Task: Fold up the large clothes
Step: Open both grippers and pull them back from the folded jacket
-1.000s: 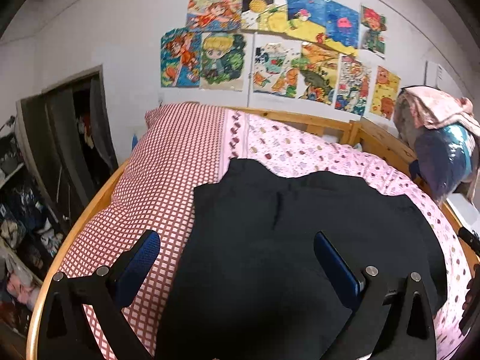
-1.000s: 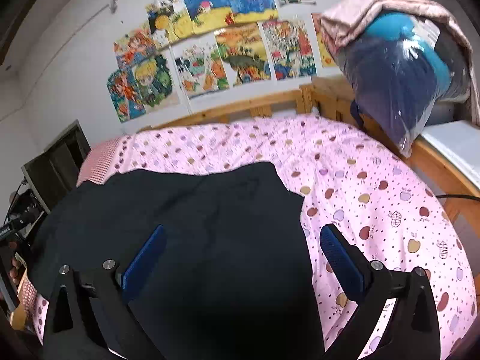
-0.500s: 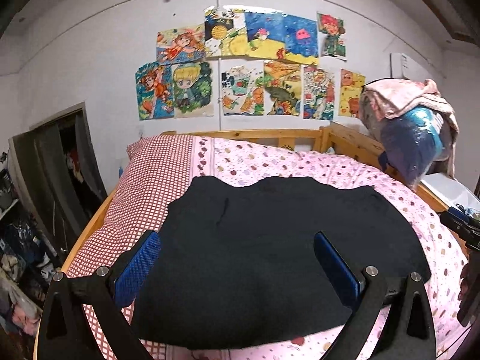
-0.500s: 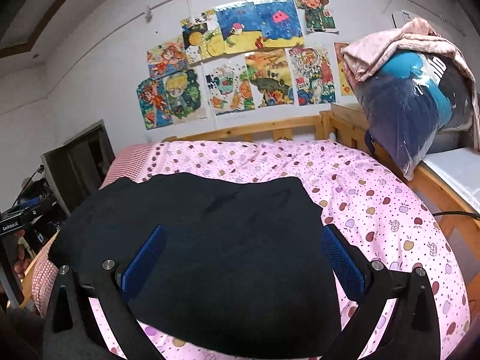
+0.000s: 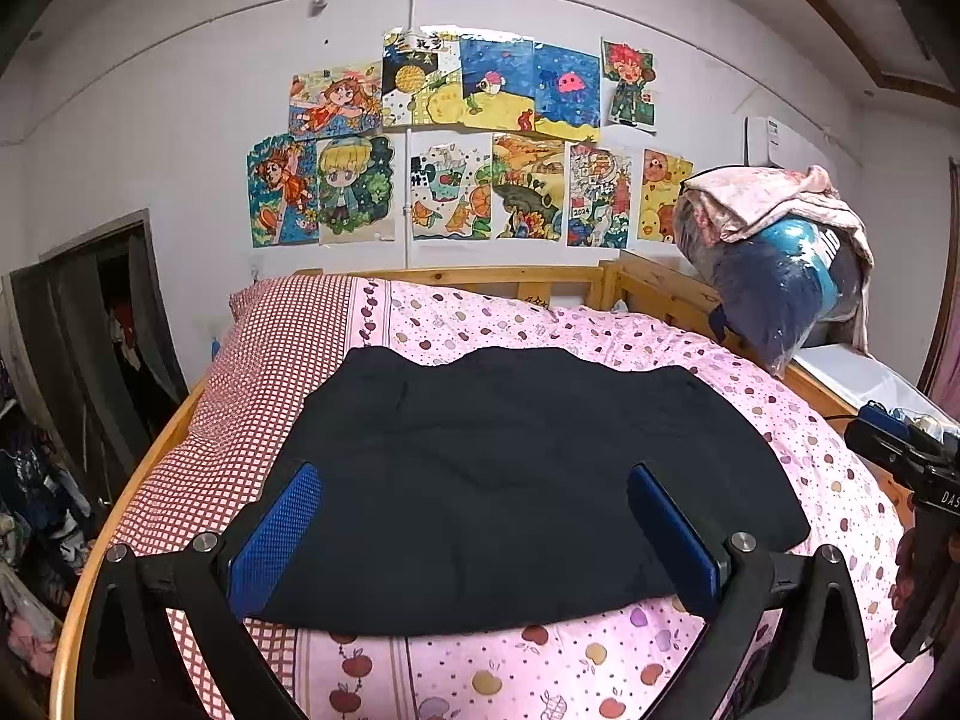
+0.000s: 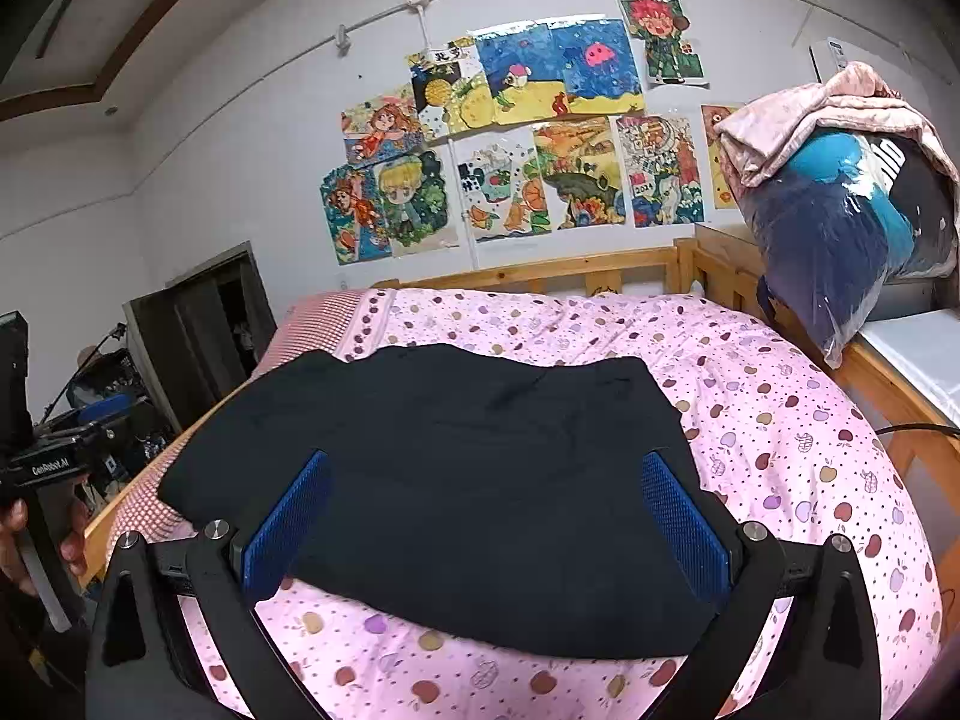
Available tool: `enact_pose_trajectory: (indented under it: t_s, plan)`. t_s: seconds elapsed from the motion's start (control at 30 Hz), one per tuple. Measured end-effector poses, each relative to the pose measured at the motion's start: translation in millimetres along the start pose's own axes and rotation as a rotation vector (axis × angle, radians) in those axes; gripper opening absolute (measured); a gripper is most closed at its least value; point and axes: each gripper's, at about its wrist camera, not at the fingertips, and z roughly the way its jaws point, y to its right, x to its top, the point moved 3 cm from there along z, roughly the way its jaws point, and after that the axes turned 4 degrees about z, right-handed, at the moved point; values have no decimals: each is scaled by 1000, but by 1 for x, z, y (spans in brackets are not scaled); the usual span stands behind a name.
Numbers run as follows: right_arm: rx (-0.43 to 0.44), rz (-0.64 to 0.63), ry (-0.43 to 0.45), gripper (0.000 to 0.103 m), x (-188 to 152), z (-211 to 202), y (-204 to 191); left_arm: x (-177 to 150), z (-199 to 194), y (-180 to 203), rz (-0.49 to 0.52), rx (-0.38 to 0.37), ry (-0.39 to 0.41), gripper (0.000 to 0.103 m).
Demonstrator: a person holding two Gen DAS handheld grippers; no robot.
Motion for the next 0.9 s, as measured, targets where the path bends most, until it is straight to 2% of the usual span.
enact_pose_trajectory:
  t_s: [0.37,0.9]
  plan:
    - [30,-45,9,101,-15,-24,-30,-14,-30,3,6,23,31,103]
    - [31,-73,86,101,-45,-65,-65,-54,-63,4,-32,34,39,103]
